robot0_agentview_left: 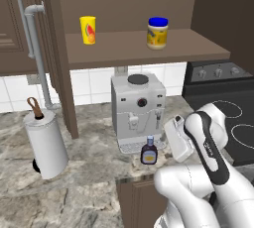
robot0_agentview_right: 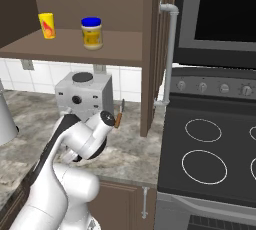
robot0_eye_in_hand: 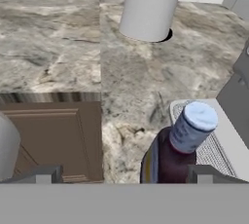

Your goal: Pick the mayonnaise and condiment bottle from the counter and place them in the cabinet.

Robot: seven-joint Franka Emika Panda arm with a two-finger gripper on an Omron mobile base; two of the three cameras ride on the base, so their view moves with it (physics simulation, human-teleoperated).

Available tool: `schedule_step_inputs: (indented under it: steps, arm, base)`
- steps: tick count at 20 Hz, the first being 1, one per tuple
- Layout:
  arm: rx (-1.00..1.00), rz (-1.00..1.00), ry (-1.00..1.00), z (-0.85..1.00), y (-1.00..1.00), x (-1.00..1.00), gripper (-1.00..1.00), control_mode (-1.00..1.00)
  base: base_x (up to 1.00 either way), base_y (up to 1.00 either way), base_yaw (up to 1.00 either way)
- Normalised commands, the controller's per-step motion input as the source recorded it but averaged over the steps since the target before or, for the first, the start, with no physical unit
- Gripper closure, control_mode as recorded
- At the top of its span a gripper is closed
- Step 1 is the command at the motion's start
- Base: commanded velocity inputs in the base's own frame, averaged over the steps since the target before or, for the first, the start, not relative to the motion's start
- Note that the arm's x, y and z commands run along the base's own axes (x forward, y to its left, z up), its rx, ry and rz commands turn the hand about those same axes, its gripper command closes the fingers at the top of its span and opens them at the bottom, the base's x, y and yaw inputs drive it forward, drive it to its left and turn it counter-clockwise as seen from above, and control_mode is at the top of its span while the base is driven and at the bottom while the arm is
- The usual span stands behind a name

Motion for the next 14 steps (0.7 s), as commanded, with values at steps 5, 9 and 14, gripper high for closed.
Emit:
schedule_step_inputs:
  steps: [5, 9, 14]
  arm:
    - [0.03, 0.00, 0.00, -0.10, 0.03, 0.20, -1.00, -1.00]
    - [0.04, 0.00, 0.00, -0.21, 0.10, 0.09, -1.00, -1.00]
    - [0.00, 0.02, 0.00, -0.26, 0.08, 0.00, -1.00, -1.00]
  base:
    - [0.00, 0.00, 0.00]
    - [0.00, 0.00, 0.00]
    - [0.00, 0.00, 0.00]
